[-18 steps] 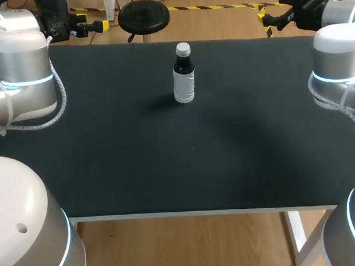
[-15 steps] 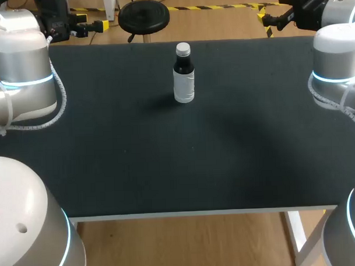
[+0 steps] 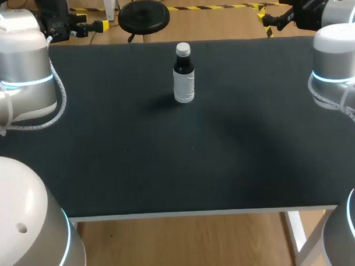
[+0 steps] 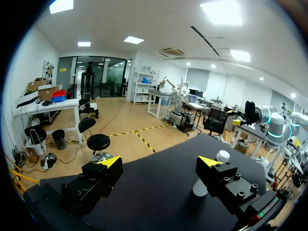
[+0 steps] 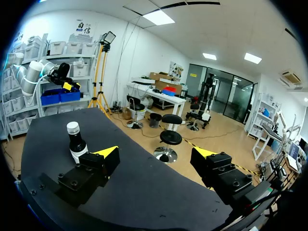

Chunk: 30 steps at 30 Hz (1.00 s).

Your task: Unscrew the bottle cap

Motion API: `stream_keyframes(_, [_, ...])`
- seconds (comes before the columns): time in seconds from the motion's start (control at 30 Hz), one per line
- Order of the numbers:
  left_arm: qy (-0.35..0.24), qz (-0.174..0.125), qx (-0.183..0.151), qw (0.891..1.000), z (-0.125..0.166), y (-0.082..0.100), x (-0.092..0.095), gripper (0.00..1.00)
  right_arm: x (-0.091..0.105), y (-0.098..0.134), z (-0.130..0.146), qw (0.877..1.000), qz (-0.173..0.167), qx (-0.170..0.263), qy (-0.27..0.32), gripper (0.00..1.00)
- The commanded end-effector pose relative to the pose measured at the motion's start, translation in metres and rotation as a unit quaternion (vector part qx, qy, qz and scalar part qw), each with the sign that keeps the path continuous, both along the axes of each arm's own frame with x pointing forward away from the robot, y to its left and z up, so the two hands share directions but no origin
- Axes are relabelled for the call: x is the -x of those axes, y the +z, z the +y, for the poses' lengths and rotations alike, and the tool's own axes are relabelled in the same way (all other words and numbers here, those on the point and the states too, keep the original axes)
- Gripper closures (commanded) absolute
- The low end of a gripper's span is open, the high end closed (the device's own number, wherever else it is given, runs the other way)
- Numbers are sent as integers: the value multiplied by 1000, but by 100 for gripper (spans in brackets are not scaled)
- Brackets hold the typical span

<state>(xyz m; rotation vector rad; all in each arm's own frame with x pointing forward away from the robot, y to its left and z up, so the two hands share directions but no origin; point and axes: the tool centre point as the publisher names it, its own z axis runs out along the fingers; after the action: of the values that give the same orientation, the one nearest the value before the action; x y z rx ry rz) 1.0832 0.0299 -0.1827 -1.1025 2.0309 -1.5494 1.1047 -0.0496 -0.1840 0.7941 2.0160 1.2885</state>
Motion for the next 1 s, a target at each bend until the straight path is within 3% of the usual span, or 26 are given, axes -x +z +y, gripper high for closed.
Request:
stream_keyframes(0.03, [0,1,1,1000,0,0,0,0,0,0,0,1000,0,0,0,0])
stream_keyframes(0.23, [0,1,1,1000,0,0,0,0,0,0,0,1000,0,0,0,0])
stream_keyframes(0.33, [-48,-9,34,998,-7,0,1,0,0,0,0,1000,0,0,0,0])
stream_keyframes(0.57, [-121,-44,43,991,-24,-4,2,0,0,0,0,1000,0,0,0,0])
stream_keyframes(0.67, [-152,-53,68,985,-30,-7,2,0,0,0,0,1000,0,0,0,0])
stream_keyframes(1.0, [-263,-109,91,954,-57,-18,12,0,0,0,0,1000,0,0,0,0])
